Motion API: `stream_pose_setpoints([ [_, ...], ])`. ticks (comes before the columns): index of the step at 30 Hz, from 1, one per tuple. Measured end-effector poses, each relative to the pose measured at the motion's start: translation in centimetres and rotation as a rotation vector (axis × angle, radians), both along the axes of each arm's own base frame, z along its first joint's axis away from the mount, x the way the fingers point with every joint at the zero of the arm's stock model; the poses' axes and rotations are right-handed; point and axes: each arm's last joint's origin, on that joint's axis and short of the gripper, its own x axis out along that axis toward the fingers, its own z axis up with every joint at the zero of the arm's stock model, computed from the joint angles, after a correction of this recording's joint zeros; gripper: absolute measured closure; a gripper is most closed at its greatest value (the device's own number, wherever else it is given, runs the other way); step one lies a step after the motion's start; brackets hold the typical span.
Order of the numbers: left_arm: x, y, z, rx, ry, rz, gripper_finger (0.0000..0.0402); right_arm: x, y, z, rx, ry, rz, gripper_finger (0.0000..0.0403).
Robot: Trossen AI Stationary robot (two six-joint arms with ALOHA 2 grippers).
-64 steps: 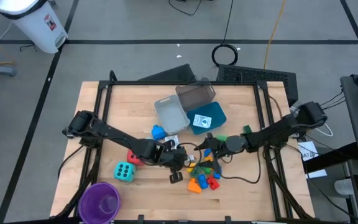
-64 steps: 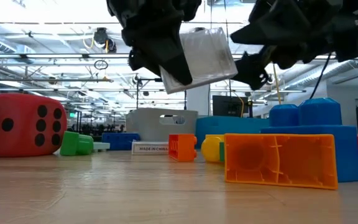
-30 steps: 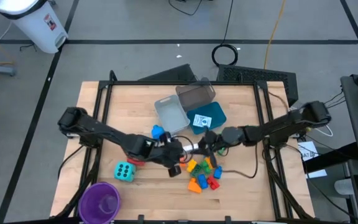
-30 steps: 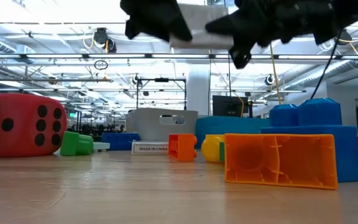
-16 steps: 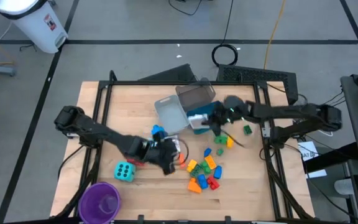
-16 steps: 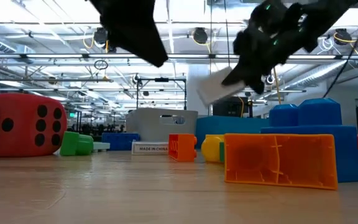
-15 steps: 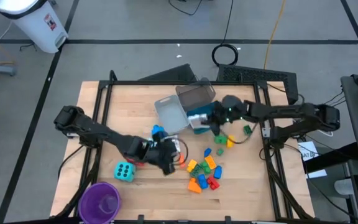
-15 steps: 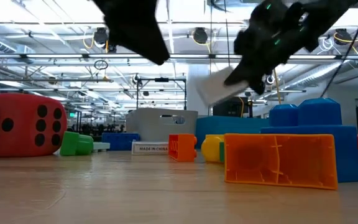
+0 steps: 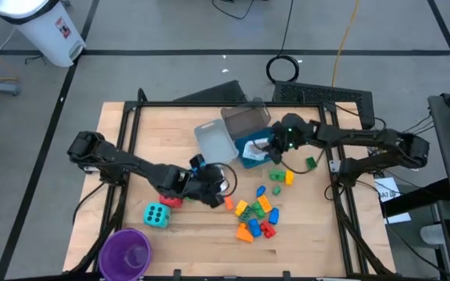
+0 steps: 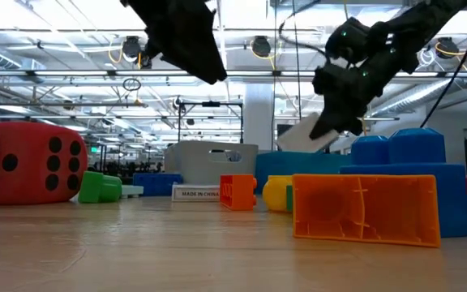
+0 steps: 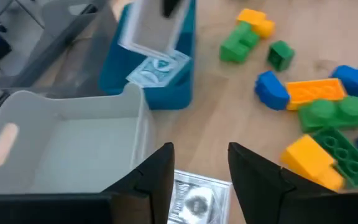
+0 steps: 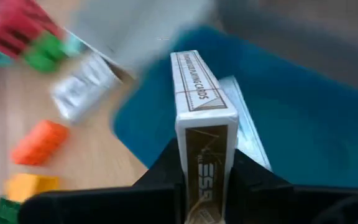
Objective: Pick & Place Toys
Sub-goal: Put the brown deck of cards into the blue bin
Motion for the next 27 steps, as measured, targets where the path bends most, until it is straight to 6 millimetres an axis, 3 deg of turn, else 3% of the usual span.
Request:
stream_pose_setpoints([
  [3, 0.2, 0.6, 0.1, 0.004, -0.015, 0.023, 0.0245, 0.4, -0.7, -0.4, 0.011, -0.003, 0.007, 0.0370],
  [7, 0.3, 0.7, 0.1, -0.001, -0.022, 0.026, 0.0245, 1.0, -1.1, -2.4, 0.012, 0.066, 0.027, 0.0358],
  [14, 0.4, 0.9, 0.1, -0.004, -0.026, 0.031, 0.0245, 1.7, -1.4, -2.8, -0.060, 0.053, 0.076, 0.0341],
  [27, 0.5, 0.9, 0.1, -0.052, -0.025, 0.009, 0.0245, 1.1, -1.1, 0.7, -0.222, -0.117, 0.125, 0.0170],
])
